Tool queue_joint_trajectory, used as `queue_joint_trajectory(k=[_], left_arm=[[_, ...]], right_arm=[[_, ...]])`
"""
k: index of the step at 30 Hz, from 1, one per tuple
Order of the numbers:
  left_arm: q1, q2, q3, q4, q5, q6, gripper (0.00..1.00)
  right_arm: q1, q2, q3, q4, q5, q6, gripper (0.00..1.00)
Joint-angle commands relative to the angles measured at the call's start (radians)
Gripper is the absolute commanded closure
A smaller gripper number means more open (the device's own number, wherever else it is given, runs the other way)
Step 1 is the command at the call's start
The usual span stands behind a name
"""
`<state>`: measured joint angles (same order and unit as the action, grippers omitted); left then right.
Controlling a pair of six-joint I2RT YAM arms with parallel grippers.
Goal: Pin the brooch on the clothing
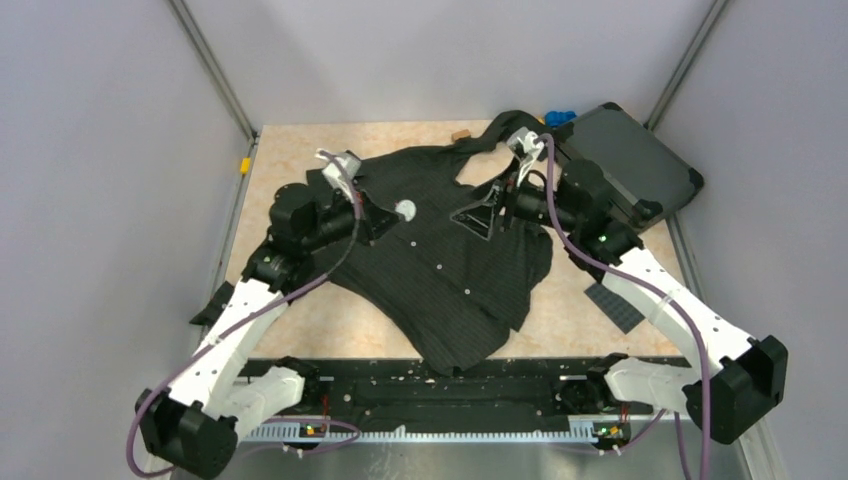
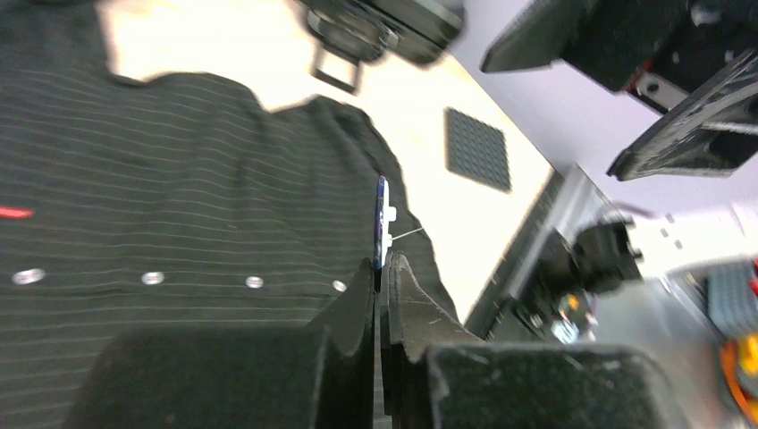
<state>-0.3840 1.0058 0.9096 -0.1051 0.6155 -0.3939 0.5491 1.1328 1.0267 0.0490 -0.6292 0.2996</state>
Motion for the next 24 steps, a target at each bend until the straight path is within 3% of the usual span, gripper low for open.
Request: queue_joint_trajectory(k=[1, 5, 9, 18, 24], left_arm=[[0.145, -0.058, -0.030, 0.030, -0.181, -0.094, 1.00], [0.299, -0.057, -0.078, -0.016, -0.264, -0.180, 1.00], [0.354, -0.102, -0.195, 0.002, -0.398, -0.232, 1.00], [0.427, -0.157, -0.384, 0.039, -0.602, -0.242, 1.00], [0.448, -0.132, -0.452, 0.139, -0.606, -0.284, 1.00]], right_arm=[[0.051, 0.054, 0.014, -0.006, 0.274, 0.019, 0.23], [0.194, 0.219, 0.110, -0.079, 0.517, -0.015, 0.30], [0.301, 0.414, 0.262, -0.115, 0.622, -0.061, 0.35], [0.392, 0.852, 0.620, -0.173, 0.655, -0.149, 0.46], [0.417, 1.083, 0.836, -0.196, 0.662, -0.194, 0.50]])
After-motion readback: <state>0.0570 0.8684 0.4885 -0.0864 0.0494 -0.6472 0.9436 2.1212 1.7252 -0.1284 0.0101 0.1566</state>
